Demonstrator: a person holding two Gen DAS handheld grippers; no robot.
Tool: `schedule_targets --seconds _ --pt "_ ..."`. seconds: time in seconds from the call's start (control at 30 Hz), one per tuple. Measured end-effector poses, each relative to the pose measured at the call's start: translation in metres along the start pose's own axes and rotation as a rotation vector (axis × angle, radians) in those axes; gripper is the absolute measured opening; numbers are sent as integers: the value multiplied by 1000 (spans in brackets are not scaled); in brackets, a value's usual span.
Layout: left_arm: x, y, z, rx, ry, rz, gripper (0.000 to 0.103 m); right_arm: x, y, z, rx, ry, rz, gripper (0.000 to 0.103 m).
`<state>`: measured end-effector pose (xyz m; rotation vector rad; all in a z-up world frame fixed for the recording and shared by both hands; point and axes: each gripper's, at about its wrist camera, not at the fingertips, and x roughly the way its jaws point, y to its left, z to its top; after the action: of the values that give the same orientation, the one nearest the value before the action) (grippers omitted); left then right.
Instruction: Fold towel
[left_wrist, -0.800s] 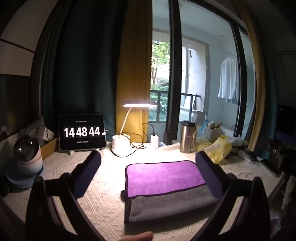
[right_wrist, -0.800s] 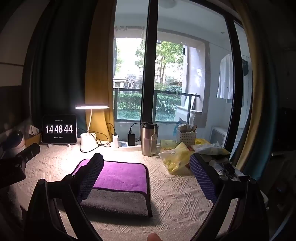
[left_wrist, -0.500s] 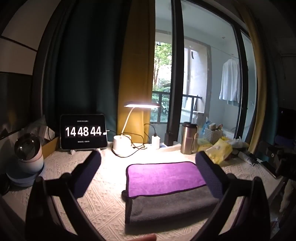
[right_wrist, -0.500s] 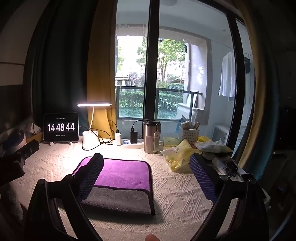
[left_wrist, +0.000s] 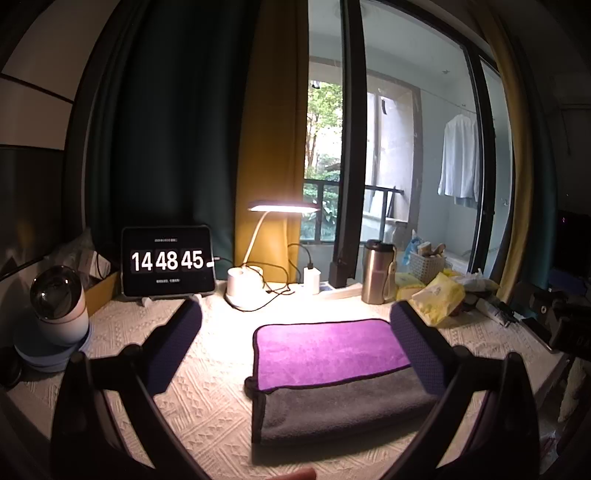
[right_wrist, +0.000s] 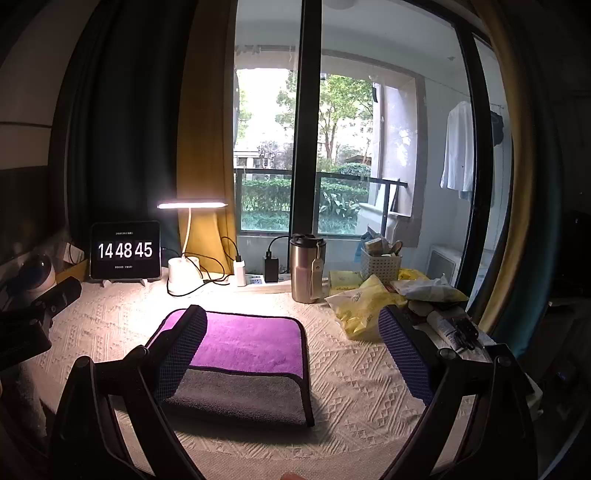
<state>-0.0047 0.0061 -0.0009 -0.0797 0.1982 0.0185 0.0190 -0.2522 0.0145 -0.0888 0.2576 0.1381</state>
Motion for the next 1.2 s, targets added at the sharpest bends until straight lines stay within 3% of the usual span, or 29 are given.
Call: schedule_targets --seconds 1.2 --pt "3 -7 -2 12 10 -11 103 0 2 1 2 8 5 96"
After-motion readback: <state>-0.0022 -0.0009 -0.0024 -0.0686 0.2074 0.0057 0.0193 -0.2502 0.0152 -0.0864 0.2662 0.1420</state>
